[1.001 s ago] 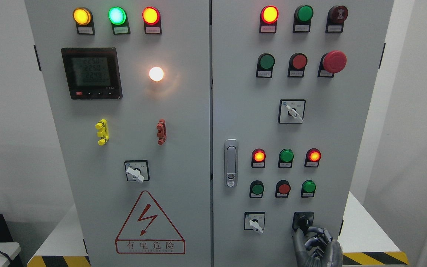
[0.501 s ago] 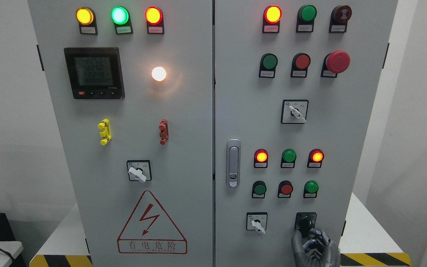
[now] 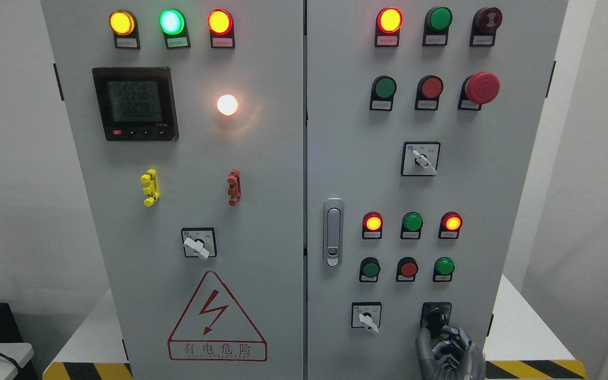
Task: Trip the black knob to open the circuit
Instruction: 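Keep twisting the black knob with the right hand until it trips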
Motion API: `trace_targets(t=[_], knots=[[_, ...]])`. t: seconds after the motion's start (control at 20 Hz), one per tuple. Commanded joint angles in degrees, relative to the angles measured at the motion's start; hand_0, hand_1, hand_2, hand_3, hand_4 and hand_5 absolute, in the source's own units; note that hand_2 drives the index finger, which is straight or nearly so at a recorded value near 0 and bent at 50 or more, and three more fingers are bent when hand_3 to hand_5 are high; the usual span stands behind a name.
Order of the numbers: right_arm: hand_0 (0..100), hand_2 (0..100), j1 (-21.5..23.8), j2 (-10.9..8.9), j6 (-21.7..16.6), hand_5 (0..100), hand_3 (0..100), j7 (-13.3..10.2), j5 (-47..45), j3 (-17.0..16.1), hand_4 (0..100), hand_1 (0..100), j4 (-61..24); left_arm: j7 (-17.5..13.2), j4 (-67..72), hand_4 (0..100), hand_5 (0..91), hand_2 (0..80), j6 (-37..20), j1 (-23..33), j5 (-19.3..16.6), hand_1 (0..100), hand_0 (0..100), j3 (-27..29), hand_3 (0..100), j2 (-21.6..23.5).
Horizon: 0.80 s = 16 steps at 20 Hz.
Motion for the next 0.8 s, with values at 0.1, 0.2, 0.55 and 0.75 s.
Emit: trace_targets(t=[0.1, 0.2, 0.55, 0.75], knots=[[47, 61, -0.1, -0.03, -0.2, 95, 89, -0.1, -1.0, 0.1, 87, 75, -0.3, 0.0, 0.0, 0, 0.0, 0.0, 0.0, -0.4, -1.9, 39, 12, 0.0, 0, 0.0], [47, 61, -0.4, 0.06, 0.0, 95, 89, -0.1, -1.9, 0.1, 87, 75, -0.3, 0.0, 0.0, 0, 0.0, 0.0, 0.0, -0.4, -1.9, 39, 12, 0.0, 0, 0.0], [47, 61, -0.4, 0.06, -0.2, 95, 89, -0.1, -2.1, 0.1, 87, 74, -0.3, 0.0, 0.0, 0, 0.0, 0.0, 0.0, -0.4, -1.8, 39, 12, 0.0, 0, 0.0], [46, 61, -0.6, 0.06, -0.1, 95, 89, -0.1, -4.0, 0.1, 87, 74, -0.3, 0.0, 0.0, 0, 0.0, 0.0, 0.0, -0.4, -1.9, 39, 12, 0.0, 0, 0.0]])
